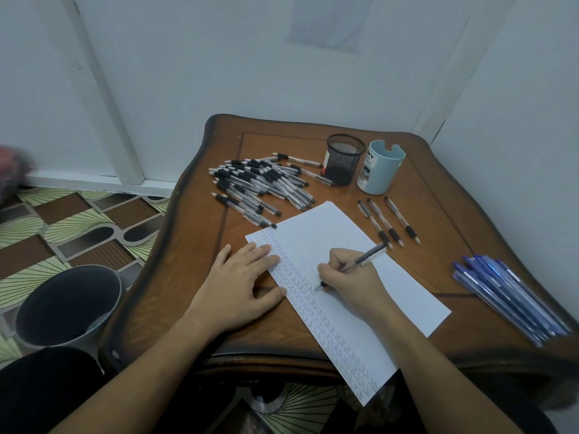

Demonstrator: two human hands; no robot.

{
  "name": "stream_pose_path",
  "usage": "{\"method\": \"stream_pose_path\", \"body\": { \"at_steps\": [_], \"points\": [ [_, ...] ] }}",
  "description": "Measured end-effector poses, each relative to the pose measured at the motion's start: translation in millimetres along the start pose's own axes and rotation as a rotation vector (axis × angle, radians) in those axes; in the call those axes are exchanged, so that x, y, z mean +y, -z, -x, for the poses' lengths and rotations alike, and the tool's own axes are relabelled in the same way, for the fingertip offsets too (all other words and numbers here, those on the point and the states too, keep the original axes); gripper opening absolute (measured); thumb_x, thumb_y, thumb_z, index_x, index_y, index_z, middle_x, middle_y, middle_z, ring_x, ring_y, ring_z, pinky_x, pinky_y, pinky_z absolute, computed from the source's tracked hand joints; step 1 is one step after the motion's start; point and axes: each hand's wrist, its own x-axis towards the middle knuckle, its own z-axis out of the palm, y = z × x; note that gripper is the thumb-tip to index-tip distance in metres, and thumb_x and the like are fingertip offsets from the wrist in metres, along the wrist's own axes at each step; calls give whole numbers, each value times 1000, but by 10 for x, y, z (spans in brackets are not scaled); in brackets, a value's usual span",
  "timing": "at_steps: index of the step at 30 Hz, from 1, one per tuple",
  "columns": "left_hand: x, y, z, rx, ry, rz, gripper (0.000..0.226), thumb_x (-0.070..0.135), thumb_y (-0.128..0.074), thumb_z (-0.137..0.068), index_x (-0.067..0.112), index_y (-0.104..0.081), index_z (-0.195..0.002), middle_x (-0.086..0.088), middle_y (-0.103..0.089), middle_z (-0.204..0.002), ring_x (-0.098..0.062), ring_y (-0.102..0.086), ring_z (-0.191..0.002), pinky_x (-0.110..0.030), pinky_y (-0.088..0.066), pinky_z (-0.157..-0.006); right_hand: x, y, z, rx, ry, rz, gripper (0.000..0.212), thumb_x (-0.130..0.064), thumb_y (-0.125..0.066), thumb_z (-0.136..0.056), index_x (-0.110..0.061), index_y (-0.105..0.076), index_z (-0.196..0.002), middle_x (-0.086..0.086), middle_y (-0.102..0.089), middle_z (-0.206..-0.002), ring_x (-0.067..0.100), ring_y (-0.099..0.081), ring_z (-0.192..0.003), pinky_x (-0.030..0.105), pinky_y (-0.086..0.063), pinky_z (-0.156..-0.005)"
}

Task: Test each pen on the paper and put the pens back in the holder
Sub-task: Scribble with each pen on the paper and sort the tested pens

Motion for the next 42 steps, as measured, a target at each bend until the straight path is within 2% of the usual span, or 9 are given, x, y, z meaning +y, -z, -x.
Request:
{"method": "stream_pose_path", "body": {
  "at_steps": [7,11,18,22,24,27,29,38,42],
  "points": [
    [13,13,1,-12,0,-6,76,78,-21,-76,42,-38,-141,19,-28,-154,-4,-14,-145,-39,1,-119,-104,70,-78,137,-157,-273,46,-30,-48,-103,-15,-58,-61,8,-54,-59,13,-49,-56,27,-43,-59],
    [19,21,1,-9,0,3,76,78,-21,-76,42,-38,-141,19,-28,-154,-5,-15,-145,-39,2,-118,-165,63,-89,161,-183,-288,46,-53,-30,-100,-15,-57,-101,5,-47,-49,15,-41,-45,28,-34,-52],
    [31,29,5,-7,2,6,77,79,-21,-76,42,-40,-140,19,-29,-153,-5,-16,-145,-40,1,-119,-200,79,-128,167,-248,-319,38,-37,-29,-108,-11,-57,-109,8,-45,-49,17,-39,-43,30,-31,-47],
    [33,34,10,-12,6,-4,78,79,-19,-75,43,-38,-141,20,-26,-154,-4,-13,-145,-38,3,-118,-308,201,-259,100,-377,-408,27,-12,-37,-102,-16,-61,-113,6,-54,-73,16,-45,-57,29,-38,-52],
    [37,40,14,-5,4,9,78,79,-20,-75,42,-39,-141,19,-27,-154,-4,-14,-145,-38,3,-118,-317,354,-377,113,-383,-238,29,-4,-42,-99,-13,-63,-117,2,-58,-98,14,-48,-68,25,-42,-58],
    [36,44,15,-7,2,15,78,79,-20,-75,42,-39,-141,19,-27,-154,-5,-14,-145,-38,5,-117,-295,676,-596,207,-241,319,38,-10,-50,-101,-17,-56,-138,2,-59,-125,13,-55,-80,24,-49,-62],
    [34,50,11,-13,2,13,78,79,-19,-75,43,-38,-141,19,-26,-154,-5,-13,-145,-37,6,-117,-303,855,-747,259,-203,559,44,-15,-56,-100,-22,-50,-142,3,-57,-133,17,-58,-82,23,-48,-54],
    [19,18,14,12,-12,23,73,78,-24,-78,43,-39,-141,20,-27,-154,-4,-13,-145,-37,6,-118,-176,914,-1028,203,-235,815,24,-20,-58,-99,-13,-68,-119,7,-65,-118,20,-56,-92,29,-47,-76],
    [21,32,11,22,-21,42,72,79,-30,-80,41,-41,-140,18,-29,-153,-6,-16,-145,-37,6,-117,-190,710,-1065,271,-82,836,21,-19,-58,-98,-13,-70,-114,6,-67,-115,21,-60,-100,28,-46,-81]
  ]
}}
